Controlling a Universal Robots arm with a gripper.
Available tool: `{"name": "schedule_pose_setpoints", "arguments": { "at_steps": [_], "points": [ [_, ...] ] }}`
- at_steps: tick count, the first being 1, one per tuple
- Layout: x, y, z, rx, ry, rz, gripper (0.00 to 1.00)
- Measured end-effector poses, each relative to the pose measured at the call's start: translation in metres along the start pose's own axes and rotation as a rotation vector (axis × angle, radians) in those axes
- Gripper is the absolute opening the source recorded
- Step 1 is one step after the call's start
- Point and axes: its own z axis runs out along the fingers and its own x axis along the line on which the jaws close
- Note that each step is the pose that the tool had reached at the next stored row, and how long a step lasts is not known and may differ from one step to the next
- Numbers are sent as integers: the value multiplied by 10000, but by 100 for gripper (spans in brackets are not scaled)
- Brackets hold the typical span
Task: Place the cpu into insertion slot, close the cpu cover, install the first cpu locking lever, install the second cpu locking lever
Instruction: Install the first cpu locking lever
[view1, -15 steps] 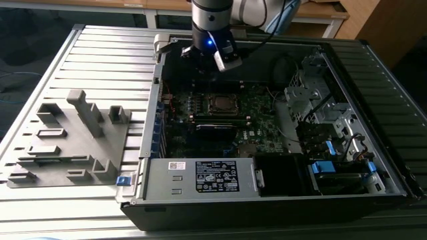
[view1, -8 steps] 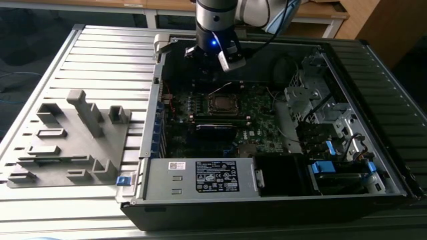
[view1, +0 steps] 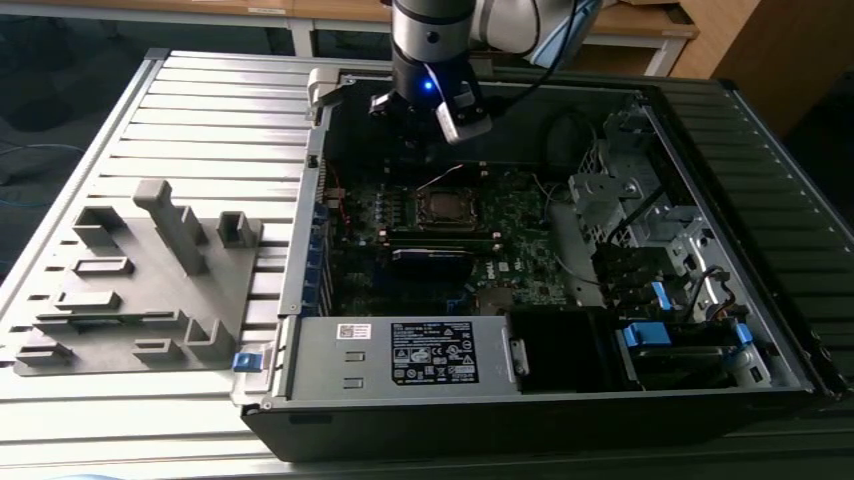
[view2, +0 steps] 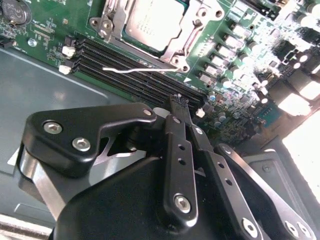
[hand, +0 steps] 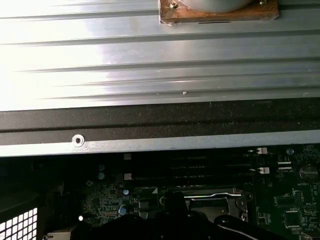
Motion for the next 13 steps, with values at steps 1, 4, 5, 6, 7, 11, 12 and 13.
{"name": "schedule_pose_setpoints", "arguments": {
  "at_steps": [1, 4, 5, 6, 7, 11, 12, 13],
  "points": [
    [-5, 0, 0, 1, 0, -1, 11],
    [-34, 2, 3, 3, 0, 0, 11],
    [-44, 3, 3, 6, 0, 1, 11],
    [-54, 3, 4, 8, 0, 1, 11],
    [-65, 4, 4, 10, 0, 0, 11],
    [-79, 4, 4, 14, -1, 2, 11],
    [-80, 5, 5, 15, -1, 1, 11],
    [-81, 5, 5, 14, -1, 1, 11]
  ]
}}
